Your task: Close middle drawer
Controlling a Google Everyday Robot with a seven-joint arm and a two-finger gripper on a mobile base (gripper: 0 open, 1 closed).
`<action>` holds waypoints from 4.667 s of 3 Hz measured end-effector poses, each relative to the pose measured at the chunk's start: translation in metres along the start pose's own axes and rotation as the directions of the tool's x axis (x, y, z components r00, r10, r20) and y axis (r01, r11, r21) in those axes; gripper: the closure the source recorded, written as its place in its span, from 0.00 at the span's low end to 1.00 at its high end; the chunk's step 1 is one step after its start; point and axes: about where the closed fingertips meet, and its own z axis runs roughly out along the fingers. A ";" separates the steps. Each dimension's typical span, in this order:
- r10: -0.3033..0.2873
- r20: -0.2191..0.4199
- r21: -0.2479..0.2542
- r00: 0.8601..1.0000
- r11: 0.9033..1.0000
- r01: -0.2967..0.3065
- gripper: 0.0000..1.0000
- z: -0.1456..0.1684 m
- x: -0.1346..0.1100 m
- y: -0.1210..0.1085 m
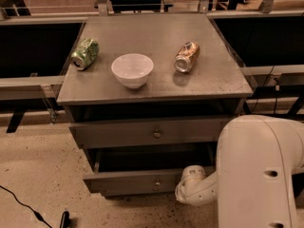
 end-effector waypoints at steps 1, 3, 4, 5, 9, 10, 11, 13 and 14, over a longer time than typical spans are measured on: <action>-0.015 0.028 0.004 0.999 1.000 0.015 1.00 0.014 0.008 -0.005; -0.033 0.030 0.023 0.999 0.999 0.032 1.00 0.017 0.022 -0.017; -0.031 0.031 0.037 0.999 0.999 0.030 1.00 0.018 0.022 -0.018; -0.033 0.038 0.121 0.999 0.992 0.028 1.00 0.017 0.018 -0.023; 0.061 -0.005 -0.062 0.998 0.996 -0.062 1.00 -0.010 -0.028 0.009; 0.163 -0.023 -0.067 0.986 0.984 -0.164 1.00 -0.026 -0.030 0.032; 0.288 -0.028 -0.031 0.957 0.957 -0.288 1.00 -0.039 -0.023 0.048; 0.493 -0.006 0.066 0.870 0.868 -0.492 1.00 -0.045 0.000 0.058; 0.598 -0.001 0.112 0.802 0.797 -0.594 1.00 -0.046 0.011 0.064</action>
Offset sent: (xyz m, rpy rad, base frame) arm 0.0738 0.0302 -0.0016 0.0418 0.0246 0.0747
